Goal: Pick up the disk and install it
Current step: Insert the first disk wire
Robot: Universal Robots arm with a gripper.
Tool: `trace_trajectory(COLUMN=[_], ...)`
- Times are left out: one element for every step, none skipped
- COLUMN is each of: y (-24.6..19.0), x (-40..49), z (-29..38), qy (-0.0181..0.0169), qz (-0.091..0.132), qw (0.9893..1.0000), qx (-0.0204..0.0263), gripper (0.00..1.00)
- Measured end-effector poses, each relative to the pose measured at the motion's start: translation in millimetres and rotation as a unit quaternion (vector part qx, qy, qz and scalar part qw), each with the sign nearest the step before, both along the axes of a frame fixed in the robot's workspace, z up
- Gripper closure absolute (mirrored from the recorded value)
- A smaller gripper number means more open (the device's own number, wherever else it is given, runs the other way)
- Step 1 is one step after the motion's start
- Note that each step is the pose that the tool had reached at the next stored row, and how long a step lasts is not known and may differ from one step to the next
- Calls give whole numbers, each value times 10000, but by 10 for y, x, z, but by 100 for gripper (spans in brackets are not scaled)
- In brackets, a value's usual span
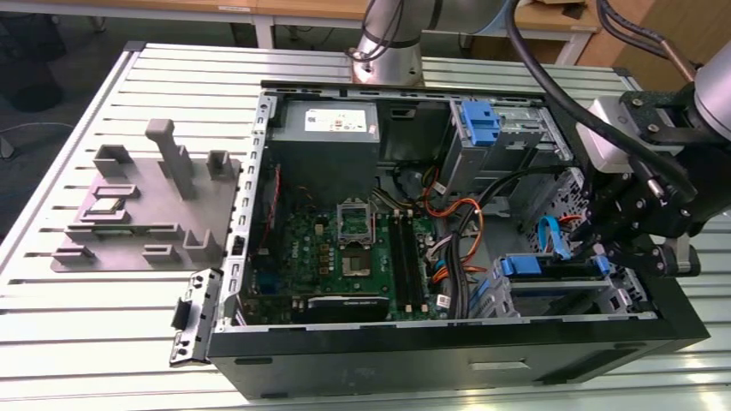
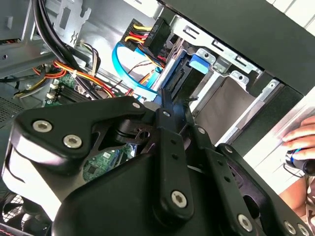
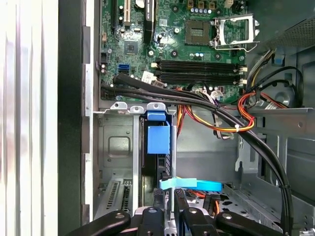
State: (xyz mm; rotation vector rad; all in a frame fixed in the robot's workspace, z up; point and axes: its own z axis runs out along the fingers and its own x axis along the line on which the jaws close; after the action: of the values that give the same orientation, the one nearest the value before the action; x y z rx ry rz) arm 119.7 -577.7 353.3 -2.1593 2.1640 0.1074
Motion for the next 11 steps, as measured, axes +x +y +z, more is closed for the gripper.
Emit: trace_trajectory(y=[0,0,0,0,0,0,0,0,-1,-1,0], x=[0,0,0,0,0,0,0,1,1,0,0], z=[-1,-1,-2,-2,-2,-2,-2,-2,-2,-3,-2], qy=[34,35,35,35,35,35,36,36,36,36,36], qz=[0,0,0,0,0,-1,-20,-72,-143,-224,-310], qw=[10000,10000,10000,10000,10000,10000,10000,10000,9999,9997,9995], qx=[-1,-1,-1,0,0,0,0,1,1,2,2], gripper=[77,77,77,77,77,77,77,77,77,77,77])
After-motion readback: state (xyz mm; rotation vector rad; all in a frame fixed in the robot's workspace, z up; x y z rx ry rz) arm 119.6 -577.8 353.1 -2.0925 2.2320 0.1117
